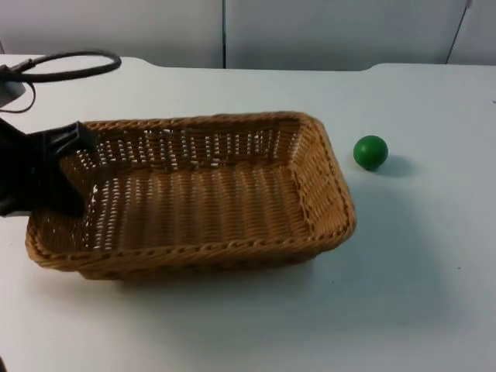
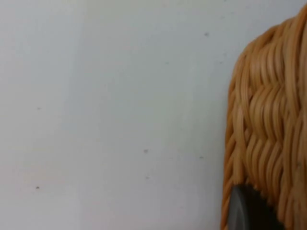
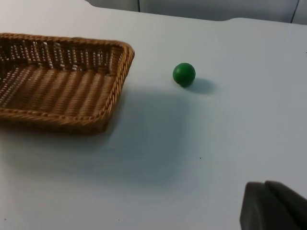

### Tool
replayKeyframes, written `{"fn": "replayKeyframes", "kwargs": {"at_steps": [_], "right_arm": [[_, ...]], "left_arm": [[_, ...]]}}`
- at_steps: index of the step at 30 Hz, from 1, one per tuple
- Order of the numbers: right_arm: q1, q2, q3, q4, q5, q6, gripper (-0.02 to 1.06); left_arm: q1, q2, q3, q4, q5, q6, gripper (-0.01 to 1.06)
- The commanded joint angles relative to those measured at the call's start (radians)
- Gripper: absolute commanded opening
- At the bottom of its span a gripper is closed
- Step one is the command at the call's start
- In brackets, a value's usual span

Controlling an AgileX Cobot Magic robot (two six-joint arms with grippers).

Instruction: Pick up the basket with the left hand and place the ball into the basket with the right hand.

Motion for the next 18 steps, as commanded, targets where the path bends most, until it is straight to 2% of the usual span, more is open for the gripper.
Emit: {"fn": "replayKeyframes", "kwargs": {"at_steps": [1, 6, 10, 18], "right_arm": [[-0.007, -0.005, 0.006, 0.000, -0.010, 0.003, 0.00], [-0.007, -0.005, 0.006, 0.000, -0.010, 0.003, 0.00], [-0.007, -0.005, 0.006, 0.000, -0.010, 0.003, 0.00], [-0.007, -0.005, 0.006, 0.000, -0.010, 0.003, 0.00]], "left_arm": [[0.004, -0.055, -0.006, -0.026, 0.081, -0.017, 0.00], [0.004, -0.118, 0.020, -0.025, 0.100, -0.062, 0.00], [0.004, -0.184, 0.088, -0.014, 0.026, -0.062, 0.00], [0.004, -0.194, 0.106, 0.003, 0.009, -0.062, 0.00]]}}
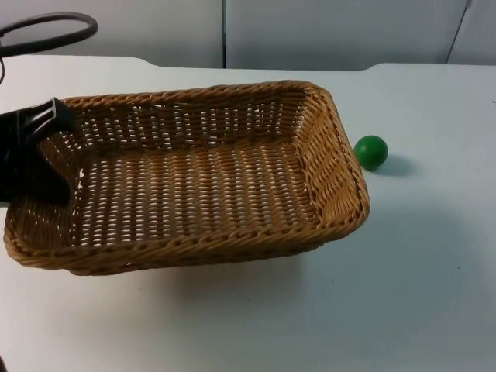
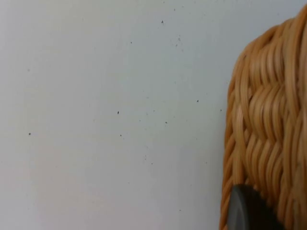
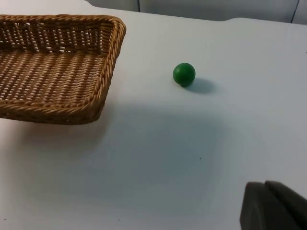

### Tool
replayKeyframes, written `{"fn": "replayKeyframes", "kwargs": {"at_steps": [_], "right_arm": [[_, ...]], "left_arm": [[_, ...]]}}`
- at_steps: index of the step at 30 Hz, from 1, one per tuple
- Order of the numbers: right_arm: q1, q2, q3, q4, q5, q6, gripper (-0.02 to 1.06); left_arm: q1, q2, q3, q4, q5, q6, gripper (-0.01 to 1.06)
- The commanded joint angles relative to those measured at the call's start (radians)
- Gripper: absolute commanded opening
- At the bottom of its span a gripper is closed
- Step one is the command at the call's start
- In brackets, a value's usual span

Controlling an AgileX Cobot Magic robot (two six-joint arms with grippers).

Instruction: Pick up the basket with the left hand and place the ball into the basket with the right hand.

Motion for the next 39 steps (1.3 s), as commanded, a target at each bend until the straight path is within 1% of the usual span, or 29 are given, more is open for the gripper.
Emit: {"fn": "replayKeyframes", "kwargs": {"at_steps": [1, 39], "right_arm": [[-0.007, -0.005, 0.006, 0.000, -0.010, 0.003, 0.00], [-0.007, -0.005, 0.006, 0.000, -0.010, 0.003, 0.00]], "left_arm": [[0.004, -0.015, 0.000, -0.015, 0.009, -0.013, 0.00], [0.004, -0.015, 0.000, -0.015, 0.007, -0.013, 0.00]]}}
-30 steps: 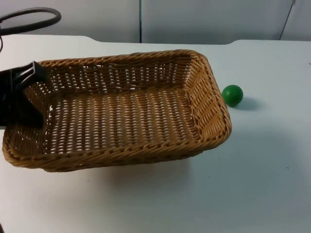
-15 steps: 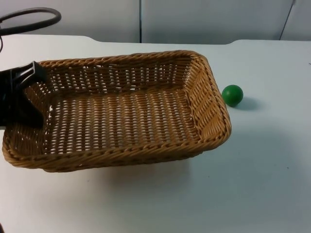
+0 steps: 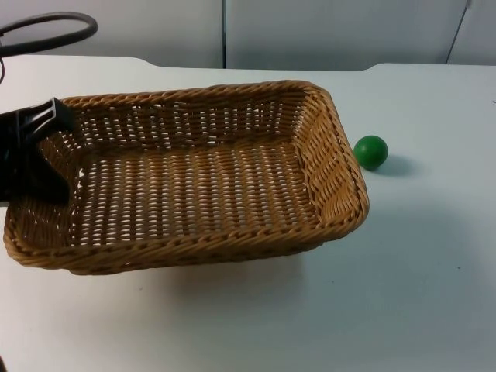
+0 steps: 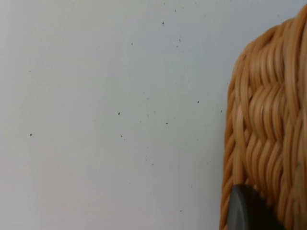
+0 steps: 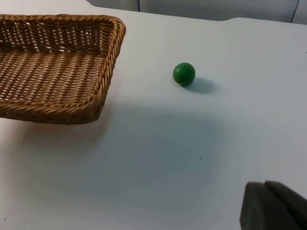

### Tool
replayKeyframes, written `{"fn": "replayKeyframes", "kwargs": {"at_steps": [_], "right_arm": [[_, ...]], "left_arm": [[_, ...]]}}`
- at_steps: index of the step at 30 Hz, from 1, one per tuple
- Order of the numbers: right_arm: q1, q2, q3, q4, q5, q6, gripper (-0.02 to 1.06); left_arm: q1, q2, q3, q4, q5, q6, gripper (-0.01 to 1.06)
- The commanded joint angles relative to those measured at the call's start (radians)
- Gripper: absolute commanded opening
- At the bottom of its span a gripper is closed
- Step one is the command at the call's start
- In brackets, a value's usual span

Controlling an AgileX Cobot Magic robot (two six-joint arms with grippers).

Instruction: Pick up the basket with the left hand and place the ball into the basket with the right hand.

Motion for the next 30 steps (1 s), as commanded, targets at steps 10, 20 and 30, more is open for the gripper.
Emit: {"fn": "replayKeyframes", "kwargs": {"at_steps": [10, 20, 30], "right_arm": [[-0.007, -0.005, 0.006, -0.008, -0.010, 0.015, 0.00], [-0.007, 0.308, -0.027, -0.152, -0.132, 0.094, 0.00], [-0.007, 0.785, -0.108, -0.187, -0.560, 0.108, 0.00]], "left_arm": [[0.004, -0.015, 0.000, -0.017, 0.010, -0.011, 0.00], [0.004, -0.015, 0.000, -0.017, 0.011, -0.011, 0.00], [0.004, -0.015, 0.000, -0.017, 0.020, -0.011, 0.00]]}}
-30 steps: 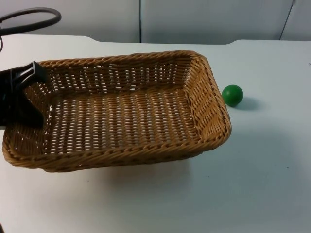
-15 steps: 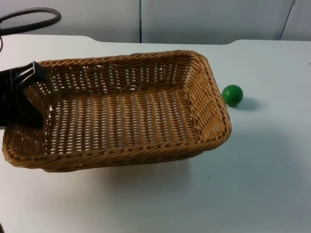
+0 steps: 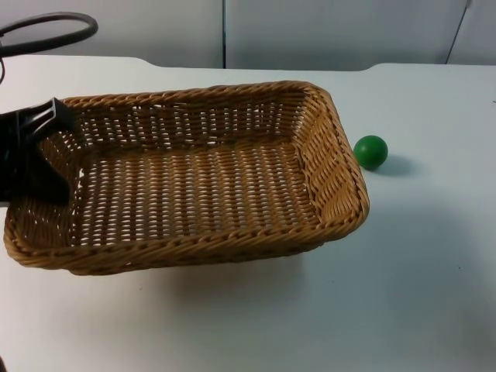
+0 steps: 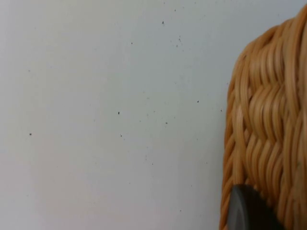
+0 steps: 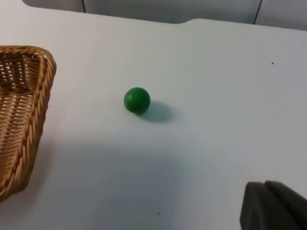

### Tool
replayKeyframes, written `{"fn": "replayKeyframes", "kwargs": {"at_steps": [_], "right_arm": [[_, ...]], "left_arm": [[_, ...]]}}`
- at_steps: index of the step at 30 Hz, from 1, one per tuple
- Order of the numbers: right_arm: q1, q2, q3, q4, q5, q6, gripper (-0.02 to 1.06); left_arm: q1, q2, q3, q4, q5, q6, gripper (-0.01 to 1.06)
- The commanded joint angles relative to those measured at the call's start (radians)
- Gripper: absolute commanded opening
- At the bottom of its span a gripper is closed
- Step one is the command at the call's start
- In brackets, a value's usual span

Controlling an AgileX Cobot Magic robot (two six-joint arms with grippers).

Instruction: Pick up the basket with the left hand and place the ball into the basket with the right hand.

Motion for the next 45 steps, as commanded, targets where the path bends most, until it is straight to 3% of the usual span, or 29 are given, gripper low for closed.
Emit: {"fn": "replayKeyframes", "kwargs": {"at_steps": [1, 5, 13, 18, 21, 22, 24, 25, 26, 28, 29, 40, 45], "right_arm": [[-0.007, 0.135, -0.048, -0.025, -0.073, 0.000, 0.00], [-0.007, 0.442, -0.224, -0.052, -0.088, 0.000, 0.00], [-0.007, 0.803, -0.476, -0.047, -0.119, 0.000, 0.00], [-0.007, 0.974, -0.572, 0.043, -0.090, 0.000, 0.00], [-0.007, 1.040, -0.601, 0.101, -0.079, -0.010, 0.07], [-0.007, 1.070, -0.609, 0.123, -0.081, -0.018, 0.14], [-0.007, 1.119, -0.618, 0.168, -0.093, -0.037, 0.37], [-0.007, 1.142, -0.624, 0.188, -0.105, -0.035, 0.56], [-0.007, 1.142, -0.624, 0.188, -0.105, -0.035, 0.56], [-0.003, 1.167, -0.623, 0.192, -0.121, -0.035, 0.80], [0.001, 1.175, -0.623, 0.186, -0.134, -0.035, 0.86], [0.111, 1.263, -0.625, 0.184, -0.330, -0.078, 0.85], [0.112, 1.314, -0.628, 0.184, -0.356, -0.078, 0.85]], "left_arm": [[0.004, -0.015, 0.000, -0.017, 0.022, -0.011, 0.00], [0.004, -0.015, 0.000, -0.017, 0.018, -0.011, 0.00], [0.004, -0.015, 0.000, -0.017, 0.018, -0.011, 0.00], [0.004, -0.015, 0.000, -0.017, 0.018, -0.011, 0.00], [0.004, -0.015, 0.000, -0.017, 0.018, -0.011, 0.00], [0.004, -0.015, 0.000, -0.017, 0.018, -0.011, 0.00], [0.004, -0.015, 0.000, -0.017, 0.015, -0.011, 0.00], [0.004, -0.015, 0.000, -0.017, 0.013, -0.011, 0.00], [0.004, -0.015, 0.000, -0.017, 0.013, -0.011, 0.00], [0.004, -0.015, 0.000, -0.017, 0.013, -0.011, 0.00], [0.004, -0.015, 0.000, -0.017, 0.013, -0.011, 0.00], [0.004, -0.015, 0.000, -0.017, 0.003, -0.011, 0.00], [0.004, -0.015, 0.000, -0.019, 0.003, -0.011, 0.00]]}}
